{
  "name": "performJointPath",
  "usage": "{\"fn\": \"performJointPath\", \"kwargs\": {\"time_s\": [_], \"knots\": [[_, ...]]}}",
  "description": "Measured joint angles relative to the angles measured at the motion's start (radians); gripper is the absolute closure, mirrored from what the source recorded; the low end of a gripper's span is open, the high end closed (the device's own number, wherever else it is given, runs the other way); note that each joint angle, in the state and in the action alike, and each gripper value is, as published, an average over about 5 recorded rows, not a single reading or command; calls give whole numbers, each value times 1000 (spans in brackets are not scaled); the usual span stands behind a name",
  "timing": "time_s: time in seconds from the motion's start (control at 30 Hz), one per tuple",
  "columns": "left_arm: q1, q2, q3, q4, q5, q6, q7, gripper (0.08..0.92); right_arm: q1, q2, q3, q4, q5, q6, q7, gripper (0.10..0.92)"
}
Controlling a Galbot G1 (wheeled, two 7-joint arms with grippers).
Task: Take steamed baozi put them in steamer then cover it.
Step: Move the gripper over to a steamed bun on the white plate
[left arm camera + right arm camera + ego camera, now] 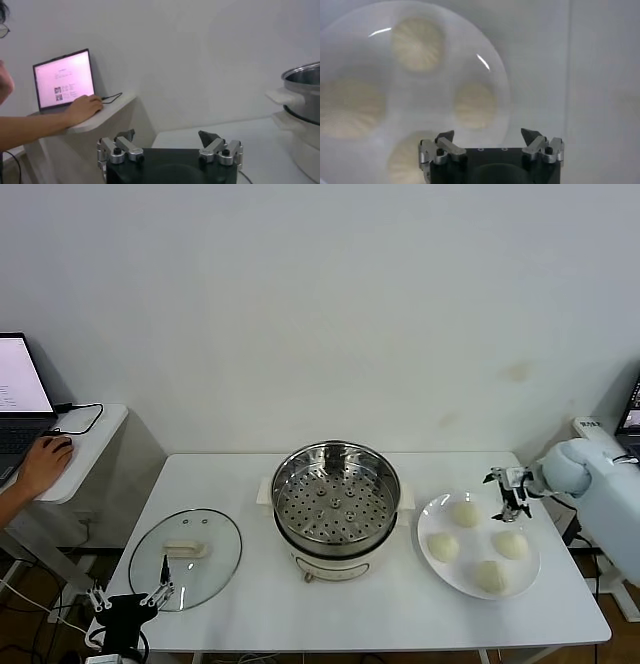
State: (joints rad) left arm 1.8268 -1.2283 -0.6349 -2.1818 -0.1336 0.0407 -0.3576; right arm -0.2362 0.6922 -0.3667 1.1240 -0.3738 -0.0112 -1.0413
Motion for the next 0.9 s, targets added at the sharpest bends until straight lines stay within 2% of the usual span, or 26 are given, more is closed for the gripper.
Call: {"fn": "performJointPath", "kwargs": {"time_s": [0.7,0.8,0.9], "knots": [[2,-7,-12,17,0,-9,-6,177,33,131,-59,-156,-70,26,7,203],[2,-8,-12,18,0,-11,-7,177,33,139,-61,-165,-75,26,10,214],[1,-8,-11,19,0,-11,-8,177,35,143,-64,-171,-79,26,12,264]]}}
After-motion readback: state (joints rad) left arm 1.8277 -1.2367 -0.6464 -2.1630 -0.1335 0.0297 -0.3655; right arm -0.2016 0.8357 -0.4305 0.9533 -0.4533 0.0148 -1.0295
